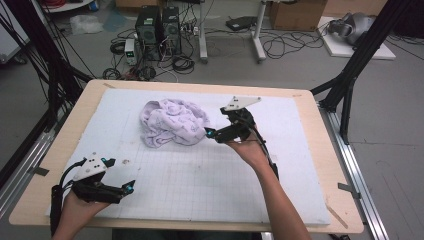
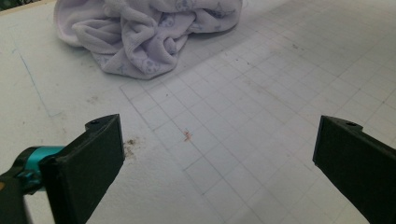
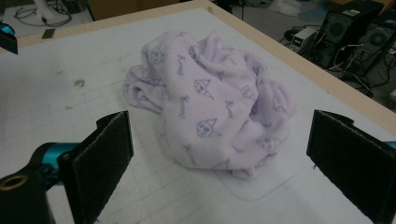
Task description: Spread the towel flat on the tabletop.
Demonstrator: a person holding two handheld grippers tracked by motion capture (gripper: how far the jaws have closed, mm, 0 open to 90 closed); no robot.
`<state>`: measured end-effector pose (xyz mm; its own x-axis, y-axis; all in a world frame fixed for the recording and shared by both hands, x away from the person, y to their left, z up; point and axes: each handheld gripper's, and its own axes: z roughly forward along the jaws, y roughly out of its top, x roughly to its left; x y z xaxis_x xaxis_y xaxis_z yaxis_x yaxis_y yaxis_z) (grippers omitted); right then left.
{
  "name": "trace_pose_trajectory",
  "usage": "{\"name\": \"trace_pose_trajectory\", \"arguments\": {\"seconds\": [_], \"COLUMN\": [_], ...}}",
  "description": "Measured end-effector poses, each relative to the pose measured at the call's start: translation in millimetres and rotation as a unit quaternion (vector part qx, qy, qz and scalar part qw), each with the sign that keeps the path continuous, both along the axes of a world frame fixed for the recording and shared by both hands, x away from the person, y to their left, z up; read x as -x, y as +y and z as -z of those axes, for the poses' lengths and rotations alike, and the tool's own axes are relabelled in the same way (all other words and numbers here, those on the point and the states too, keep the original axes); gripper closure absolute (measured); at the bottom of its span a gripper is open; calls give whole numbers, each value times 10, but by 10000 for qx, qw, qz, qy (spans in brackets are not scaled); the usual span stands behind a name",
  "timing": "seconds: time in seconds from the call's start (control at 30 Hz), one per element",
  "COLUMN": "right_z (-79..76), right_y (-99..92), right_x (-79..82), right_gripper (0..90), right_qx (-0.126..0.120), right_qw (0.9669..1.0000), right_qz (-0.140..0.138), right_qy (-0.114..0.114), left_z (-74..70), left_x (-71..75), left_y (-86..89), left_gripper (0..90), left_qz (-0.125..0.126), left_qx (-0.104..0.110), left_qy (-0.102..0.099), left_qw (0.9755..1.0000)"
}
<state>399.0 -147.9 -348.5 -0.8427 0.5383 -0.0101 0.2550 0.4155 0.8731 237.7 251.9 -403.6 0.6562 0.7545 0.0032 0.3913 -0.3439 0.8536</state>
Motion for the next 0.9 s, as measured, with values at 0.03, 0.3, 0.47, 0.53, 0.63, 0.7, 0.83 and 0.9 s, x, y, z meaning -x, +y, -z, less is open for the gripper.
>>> {"name": "trace_pose_trajectory", "arguments": {"seconds": [0.03,0.3,0.47,0.53,0.63,0.7,0.83,0.9], "right_z": [-17,145,337,376,520,552,663,687], "right_y": [59,367,474,490,539,557,665,686], "right_x": [-54,-281,-358,-369,-400,-413,-430,-436], "right_gripper": [63,151,153,154,156,157,173,192], "right_qx": [13,79,174,182,233,253,368,418], "right_qw": [10000,9994,9986,9984,9977,9976,9973,9973], "right_qz": [-45,-177,-213,-205,-165,-195,-220,-210], "right_qy": [59,288,460,494,607,611,593,570], "left_z": [1,2,0,-1,5,7,3,1], "left_x": [0,1,1,0,-4,-4,-5,-2], "left_y": [0,14,24,28,34,34,34,30], "left_gripper": [25,25,25,25,25,25,25,25], "left_qz": [-1,-29,-36,-38,-51,-60,-50,-43], "left_qx": [-1,-19,-28,-9,-17,-18,-13,0], "left_qy": [1,-33,-32,-33,-25,-19,-27,-25], "left_qw": [10000,10000,10000,10000,10000,10000,10000,10000]}}
